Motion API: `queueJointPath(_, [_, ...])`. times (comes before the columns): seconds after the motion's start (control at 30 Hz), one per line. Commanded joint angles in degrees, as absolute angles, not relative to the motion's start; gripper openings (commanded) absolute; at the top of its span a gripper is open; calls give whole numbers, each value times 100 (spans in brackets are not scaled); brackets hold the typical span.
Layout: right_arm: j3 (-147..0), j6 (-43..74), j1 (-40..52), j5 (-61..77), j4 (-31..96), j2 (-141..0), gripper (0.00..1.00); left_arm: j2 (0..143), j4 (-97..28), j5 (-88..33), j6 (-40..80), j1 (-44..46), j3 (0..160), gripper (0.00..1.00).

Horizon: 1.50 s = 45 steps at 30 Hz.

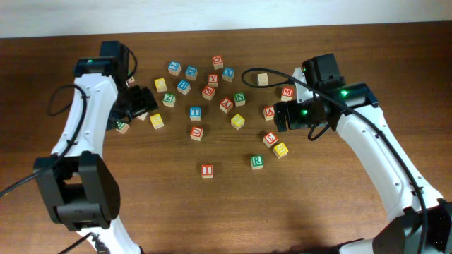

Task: Spell out ICRA
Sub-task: 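Grasp the yellow C block with the left gripper and lift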

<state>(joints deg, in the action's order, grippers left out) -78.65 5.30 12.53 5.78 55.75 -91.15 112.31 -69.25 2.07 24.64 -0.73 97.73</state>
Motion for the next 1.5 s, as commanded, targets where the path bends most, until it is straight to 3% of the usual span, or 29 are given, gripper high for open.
queueJointPath(0.0, [-7898, 478, 1273, 486, 5586, -9164, 98, 11284, -6681, -346, 2071, 62, 9767, 98])
queueJointPath(0.1, [-7898, 478, 1273, 486, 5586, -9164, 98, 11284, -6709, -484, 2073, 106, 10425, 91])
queueJointPath(0.2, [-7898, 478, 1273, 486, 5586, -9164, 98, 11284, -6818, -519, 2073, 106, 11389, 90])
queueJointPath(0.4, [-7898, 478, 1273, 486, 5586, -9164, 98, 11841, -7481, -773, 1806, 108, 12352, 100])
queueJointPath(0.67, [-7898, 478, 1273, 486, 5586, -9164, 98, 12949, -5690, -620, 1813, 292, 12350, 99])
queueJointPath(0.7, [-7898, 475, 1273, 486, 5586, -9164, 98, 13100, -5592, -600, 1813, 340, 12350, 94])
queueJointPath(0.83, [-7898, 478, 1273, 486, 5586, -9164, 98, 13415, -5363, 152, 1817, 521, 12348, 94])
queueJointPath(0.97, [-7898, 478, 1273, 486, 5586, -9164, 98, 13622, -5365, 934, 2025, 674, 12346, 84])
queueJointPath(1.13, [-7898, 475, 1273, 486, 5586, -9164, 98, 13974, -5363, 867, 2163, 679, 12346, 83])
queueJointPath(1.23, [-7898, 478, 1273, 486, 5586, -9164, 98, 14068, -5317, 816, 2161, 676, 12346, 72])
queueJointPath(1.47, [-7898, 478, 1273, 486, 5586, -9164, 98, 14070, -5227, 845, 2161, 676, 12342, 66])
